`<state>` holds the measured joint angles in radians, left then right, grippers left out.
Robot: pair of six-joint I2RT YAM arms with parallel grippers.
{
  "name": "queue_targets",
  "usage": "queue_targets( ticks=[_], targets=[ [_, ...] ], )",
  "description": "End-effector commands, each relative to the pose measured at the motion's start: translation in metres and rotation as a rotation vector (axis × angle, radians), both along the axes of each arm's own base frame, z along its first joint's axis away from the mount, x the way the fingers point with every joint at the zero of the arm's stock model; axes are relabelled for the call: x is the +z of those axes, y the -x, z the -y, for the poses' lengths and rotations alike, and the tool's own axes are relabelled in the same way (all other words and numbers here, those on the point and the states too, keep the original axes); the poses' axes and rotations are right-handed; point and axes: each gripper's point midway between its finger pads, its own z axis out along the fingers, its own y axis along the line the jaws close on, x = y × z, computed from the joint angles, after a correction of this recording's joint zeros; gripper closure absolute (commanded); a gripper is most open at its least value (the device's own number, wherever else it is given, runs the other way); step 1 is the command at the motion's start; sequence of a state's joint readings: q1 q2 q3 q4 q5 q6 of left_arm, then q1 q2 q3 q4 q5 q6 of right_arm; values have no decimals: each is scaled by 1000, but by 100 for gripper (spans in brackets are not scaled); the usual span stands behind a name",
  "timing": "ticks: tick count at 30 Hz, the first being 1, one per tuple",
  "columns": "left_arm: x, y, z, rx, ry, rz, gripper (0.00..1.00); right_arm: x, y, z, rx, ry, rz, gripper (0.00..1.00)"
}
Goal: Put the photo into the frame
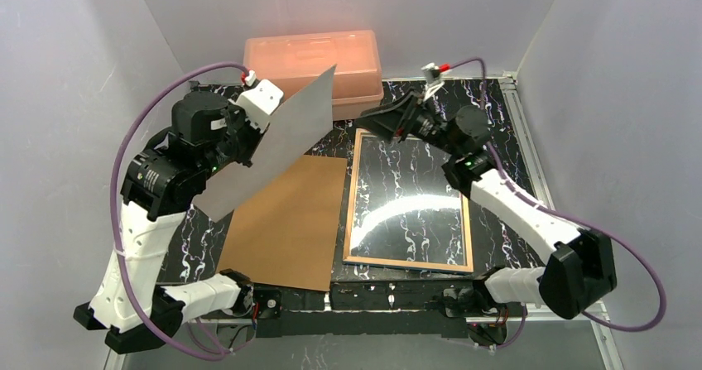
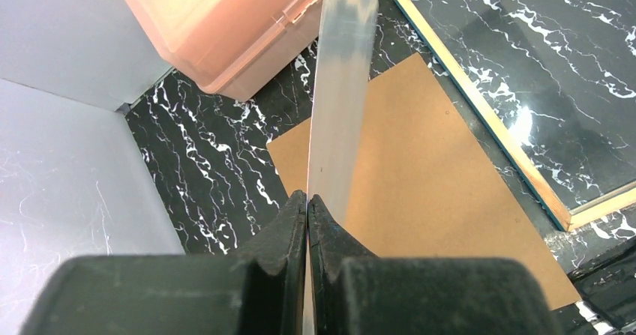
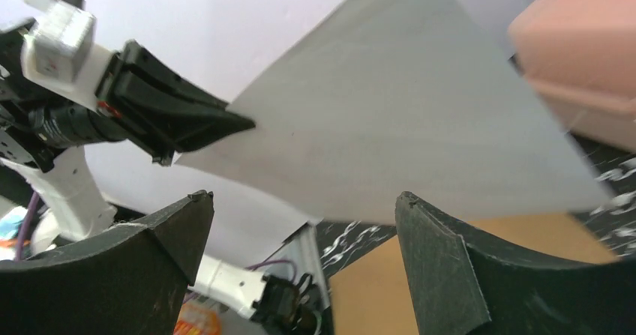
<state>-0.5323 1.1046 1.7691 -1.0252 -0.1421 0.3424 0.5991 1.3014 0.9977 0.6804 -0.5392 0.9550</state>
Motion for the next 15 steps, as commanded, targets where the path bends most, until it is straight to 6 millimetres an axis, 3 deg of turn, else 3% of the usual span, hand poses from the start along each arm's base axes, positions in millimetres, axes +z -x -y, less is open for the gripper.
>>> queue_targets(
  ticks=[1,5,10,15],
  targets=[
    [12,-6,6,-17,9,29,100,39,1,31,-76,-18,195,1],
    [52,-11,17,-40,95,113,100,25,5,27,-25,-27,167,1],
    [107,-7,33,-116,249,271,100,-1,6,26,29,-183,51,1],
    [132,7,43,-170,367,298,100,-2,8,5,102,-270,61,1]
  ],
)
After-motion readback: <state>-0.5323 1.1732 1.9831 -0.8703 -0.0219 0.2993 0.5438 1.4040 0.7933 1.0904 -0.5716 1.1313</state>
